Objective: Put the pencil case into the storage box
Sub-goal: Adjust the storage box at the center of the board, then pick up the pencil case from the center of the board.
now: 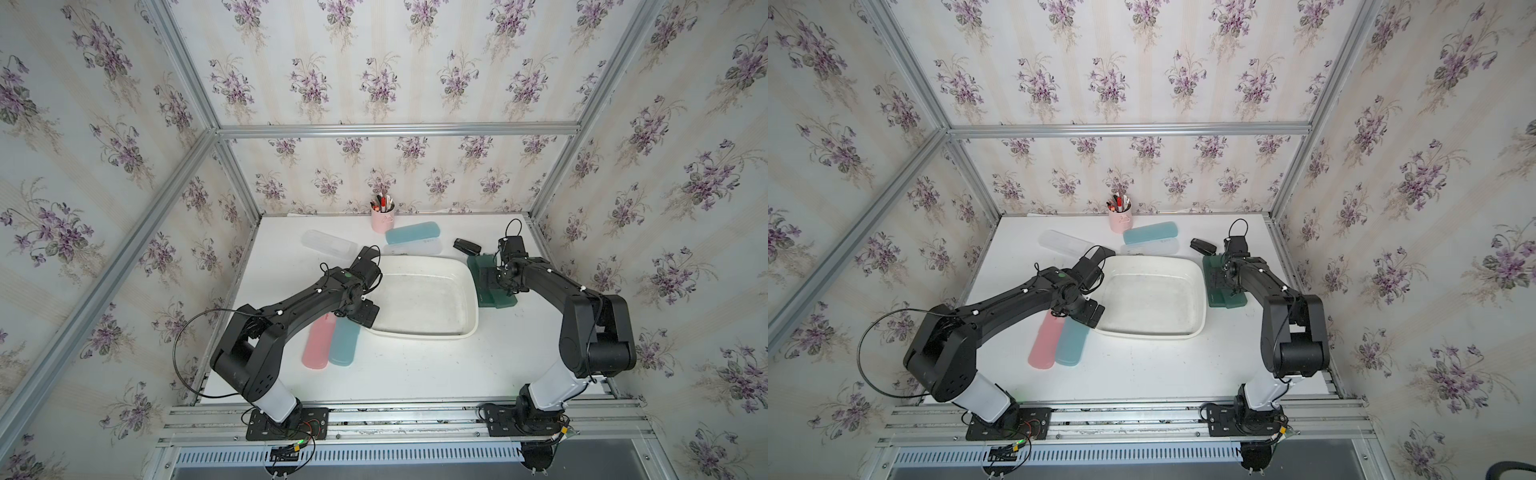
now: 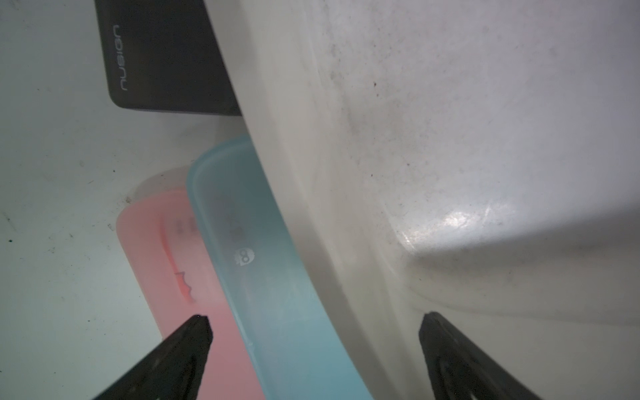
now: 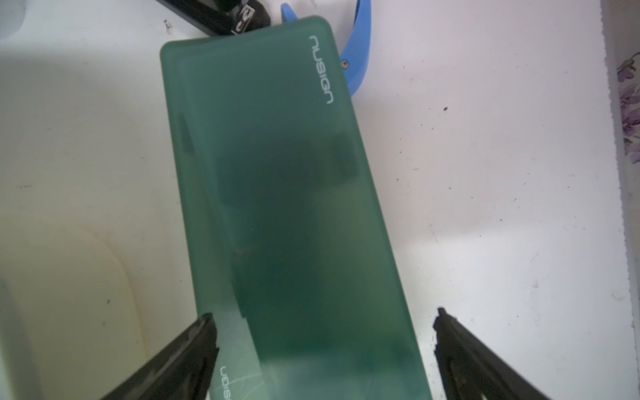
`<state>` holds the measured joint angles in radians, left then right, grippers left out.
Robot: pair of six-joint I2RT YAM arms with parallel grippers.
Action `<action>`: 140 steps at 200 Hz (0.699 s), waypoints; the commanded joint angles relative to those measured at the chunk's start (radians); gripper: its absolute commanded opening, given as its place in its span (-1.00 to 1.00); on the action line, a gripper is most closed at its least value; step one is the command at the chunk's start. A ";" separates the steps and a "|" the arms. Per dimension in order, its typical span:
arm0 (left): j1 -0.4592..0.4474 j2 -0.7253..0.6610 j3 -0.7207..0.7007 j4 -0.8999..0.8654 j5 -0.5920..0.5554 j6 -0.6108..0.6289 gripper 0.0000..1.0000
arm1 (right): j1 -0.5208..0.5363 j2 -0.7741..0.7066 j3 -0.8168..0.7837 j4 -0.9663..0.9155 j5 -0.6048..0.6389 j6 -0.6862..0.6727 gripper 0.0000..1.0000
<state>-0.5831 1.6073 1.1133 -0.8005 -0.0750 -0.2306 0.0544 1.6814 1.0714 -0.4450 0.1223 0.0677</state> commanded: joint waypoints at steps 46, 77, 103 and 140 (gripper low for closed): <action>0.000 -0.016 0.007 0.021 0.032 0.025 0.98 | -0.011 0.055 0.017 0.031 -0.080 -0.007 0.36; 0.000 0.004 0.009 0.046 0.065 0.017 0.98 | -0.012 0.040 0.014 0.023 -0.081 0.003 0.31; 0.000 0.011 0.000 0.066 0.082 0.013 0.98 | -0.012 0.011 0.015 0.016 -0.080 0.016 0.30; 0.000 0.025 -0.011 0.078 0.083 0.014 0.98 | -0.012 -0.065 0.016 0.000 -0.105 0.048 0.29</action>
<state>-0.5831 1.6222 1.1084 -0.7368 0.0006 -0.2161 0.0437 1.6608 1.0836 -0.4358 0.0341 0.0803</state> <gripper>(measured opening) 0.989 0.711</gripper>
